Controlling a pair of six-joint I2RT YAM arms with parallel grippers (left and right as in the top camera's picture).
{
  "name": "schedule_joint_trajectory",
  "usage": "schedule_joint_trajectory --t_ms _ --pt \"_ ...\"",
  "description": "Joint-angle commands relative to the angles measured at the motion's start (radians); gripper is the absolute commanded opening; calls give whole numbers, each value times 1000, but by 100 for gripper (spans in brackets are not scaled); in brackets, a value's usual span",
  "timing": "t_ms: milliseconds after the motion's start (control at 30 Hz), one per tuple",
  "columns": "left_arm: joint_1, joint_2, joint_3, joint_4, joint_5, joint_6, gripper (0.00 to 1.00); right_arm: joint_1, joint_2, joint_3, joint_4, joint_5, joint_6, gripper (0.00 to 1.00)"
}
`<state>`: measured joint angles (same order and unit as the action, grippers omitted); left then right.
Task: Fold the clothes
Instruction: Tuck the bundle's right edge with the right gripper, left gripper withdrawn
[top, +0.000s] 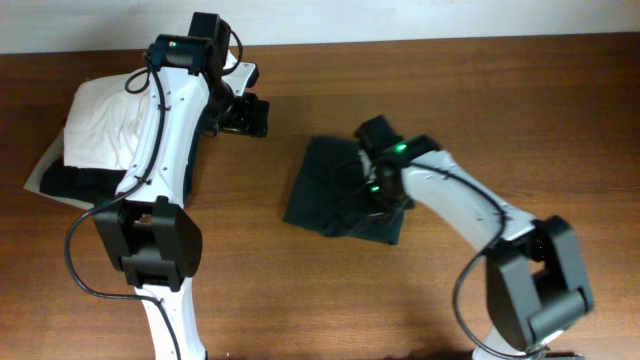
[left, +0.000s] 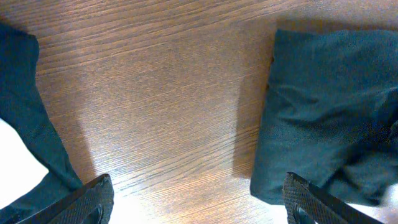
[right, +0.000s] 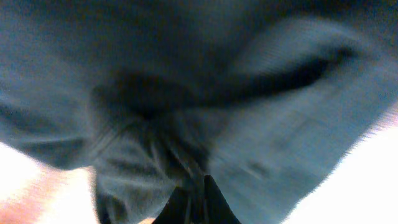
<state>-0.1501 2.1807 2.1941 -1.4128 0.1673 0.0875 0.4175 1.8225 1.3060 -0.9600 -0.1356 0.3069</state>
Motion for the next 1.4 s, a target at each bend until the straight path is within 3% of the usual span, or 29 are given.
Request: schedule_joint_trajectory --t_ms 0,33,100,133,200,300,400,533,600,733,800,833,933,967,1000,1033,1100,1200,1300,1367 --pt "0 -2 14 -2 -6 19 87 -103 -76 21 -77 17 23 4" --pt "0 -2 14 -2 -6 19 87 -159 -75 21 -145 18 48 4" --pt "0 -2 14 -2 20 20 87 -225 -71 21 -203 21 50 41" --pt "-2 -2 14 -2 51 20 87 -270 -71 21 -212 21 45 51" --pt "-13 -2 14 -2 56 20 87 -328 -71 21 -195 -19 2 52" --pt "-45 -2 14 -2 56 20 87 -357 -71 21 -116 -300 -275 54" --pt "-78 -2 14 6 55 20 87 -299 -61 21 -37 -338 -304 62" --pt "-94 -2 14 8 53 20 87 -182 3 19 -11 -300 -299 61" --pt "-91 -2 14 9 45 24 87 -141 29 19 -20 -251 -280 26" --pt "-89 -2 14 10 42 40 87 -143 30 19 -48 -119 -221 20" --pt "-89 -2 14 9 38 43 87 -199 27 19 -64 -121 -225 6" --pt "-89 -2 14 10 35 43 87 -235 26 19 -83 -124 -225 4" --pt "-89 -2 14 10 35 43 87 -327 26 19 -116 -156 -225 4" --pt "-89 -2 14 11 35 43 87 -359 25 19 -123 -247 -286 4" --pt "-89 -2 14 13 35 43 87 -370 25 19 -130 -381 -411 11" --pt "-89 -2 14 16 35 43 87 -373 24 19 -142 -484 -497 25" --pt "-89 -2 14 21 35 43 87 -366 24 19 -159 -639 -611 34" --pt "-89 -2 14 25 35 43 87 -305 24 19 -159 -605 -609 37" --pt "-89 -2 14 25 35 43 87 -193 24 19 -159 -335 -479 45" --pt "-89 -2 14 26 35 43 87 -141 24 19 -158 -261 -435 44"
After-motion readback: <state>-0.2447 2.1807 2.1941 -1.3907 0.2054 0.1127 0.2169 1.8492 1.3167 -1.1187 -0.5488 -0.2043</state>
